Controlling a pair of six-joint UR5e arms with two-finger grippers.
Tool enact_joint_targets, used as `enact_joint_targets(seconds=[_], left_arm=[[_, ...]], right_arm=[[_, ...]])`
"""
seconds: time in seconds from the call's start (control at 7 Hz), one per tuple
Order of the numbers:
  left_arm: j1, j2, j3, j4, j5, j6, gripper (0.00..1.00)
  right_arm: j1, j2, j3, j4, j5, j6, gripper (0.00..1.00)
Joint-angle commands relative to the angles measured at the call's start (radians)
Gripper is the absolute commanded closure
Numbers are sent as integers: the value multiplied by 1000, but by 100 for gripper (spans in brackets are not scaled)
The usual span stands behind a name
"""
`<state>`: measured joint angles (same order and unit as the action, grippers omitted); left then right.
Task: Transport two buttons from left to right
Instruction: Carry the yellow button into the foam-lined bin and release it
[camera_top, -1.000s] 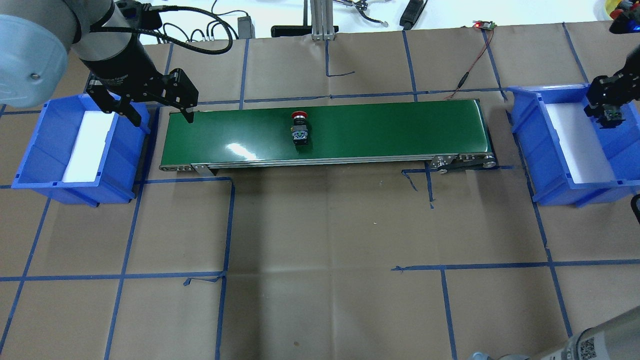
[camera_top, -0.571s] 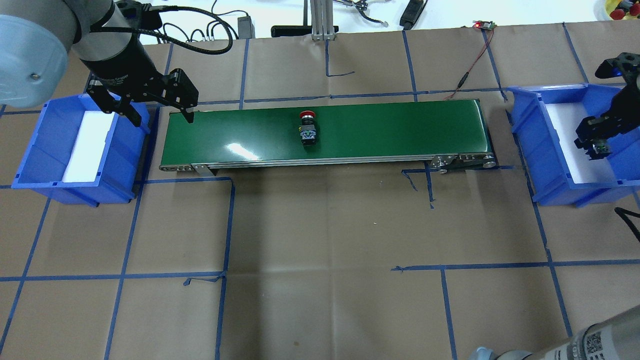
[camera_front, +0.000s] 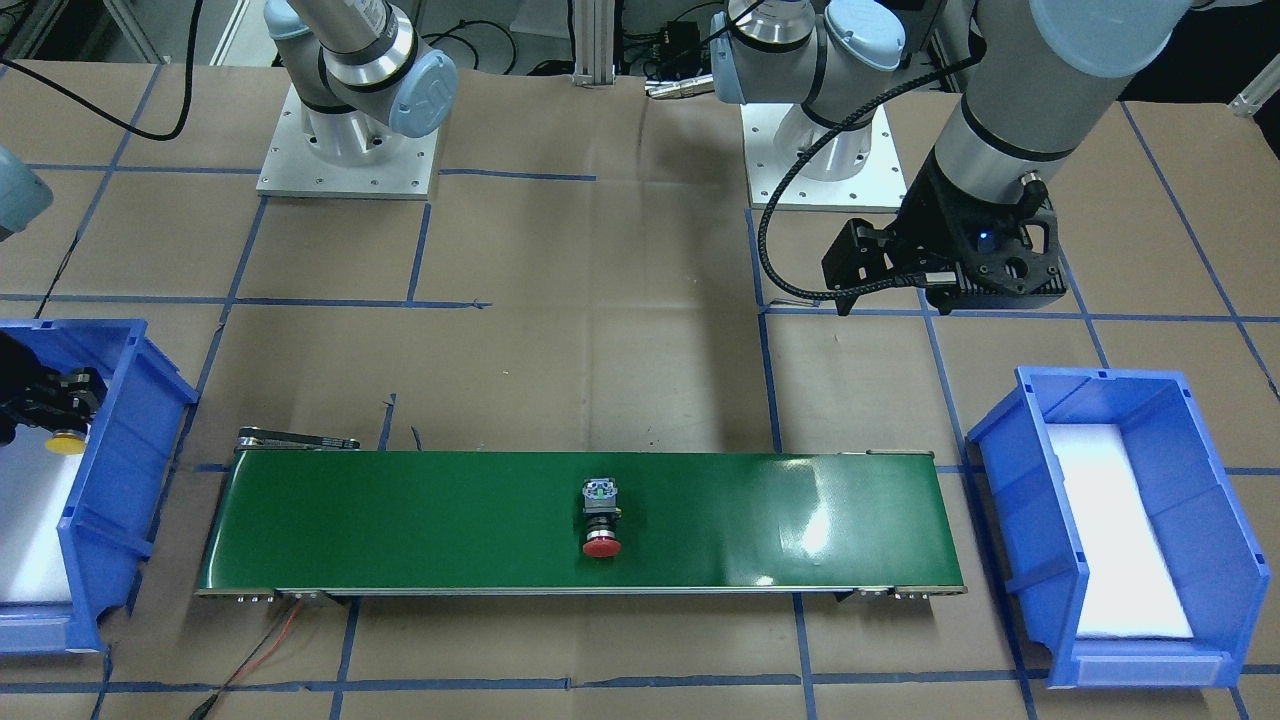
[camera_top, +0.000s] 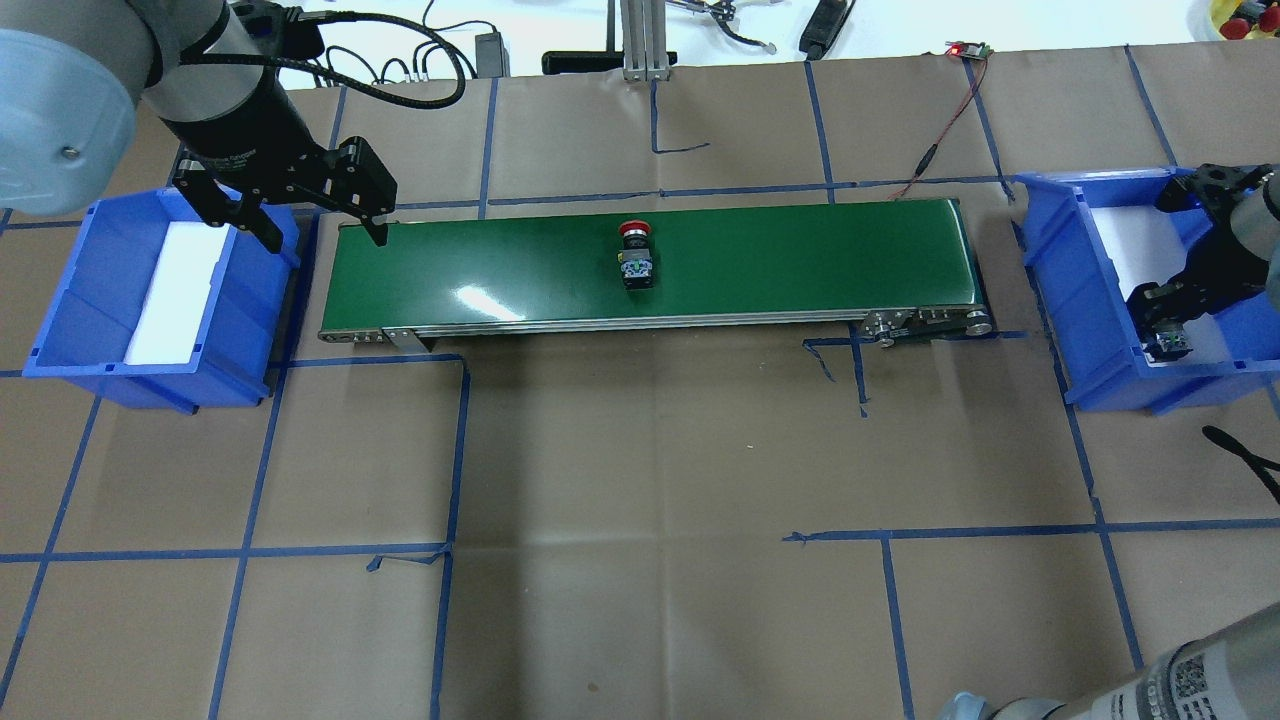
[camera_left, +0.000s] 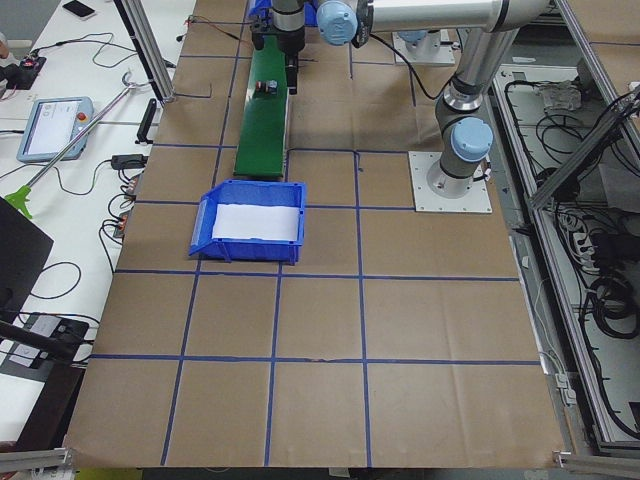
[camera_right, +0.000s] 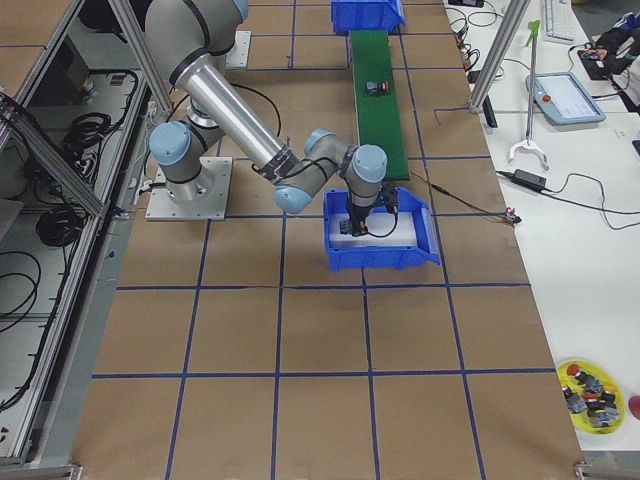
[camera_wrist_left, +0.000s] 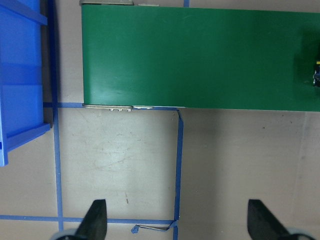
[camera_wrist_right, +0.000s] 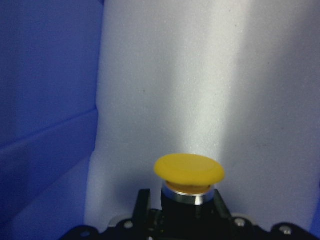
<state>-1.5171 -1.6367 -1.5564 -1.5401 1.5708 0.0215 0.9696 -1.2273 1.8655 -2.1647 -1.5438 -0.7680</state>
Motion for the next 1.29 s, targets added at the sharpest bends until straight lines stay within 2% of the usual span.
enact_joint_targets(seconds=[0.0, 0.14, 0.29, 0.43, 0.71, 1.14], left_arm=[[0, 0, 1, 0, 0, 0, 0], [0, 0, 1, 0, 0, 0, 0], [0, -2, 1, 0, 0, 0, 0], [0, 0, 1, 0, 0, 0, 0], [0, -2, 2, 0, 0, 0, 0], [0, -2, 4, 0, 0, 0, 0]], right_arm=[[-5, 6, 3, 2, -2, 3, 66], [-5, 8, 4, 2, 8, 10, 17], [-5, 8, 3, 2, 11, 12, 6], [-3, 6, 1, 2, 11, 15, 1], [-3, -4, -21, 2, 11, 19, 1], [3, -61, -116, 29, 8, 139, 1]])
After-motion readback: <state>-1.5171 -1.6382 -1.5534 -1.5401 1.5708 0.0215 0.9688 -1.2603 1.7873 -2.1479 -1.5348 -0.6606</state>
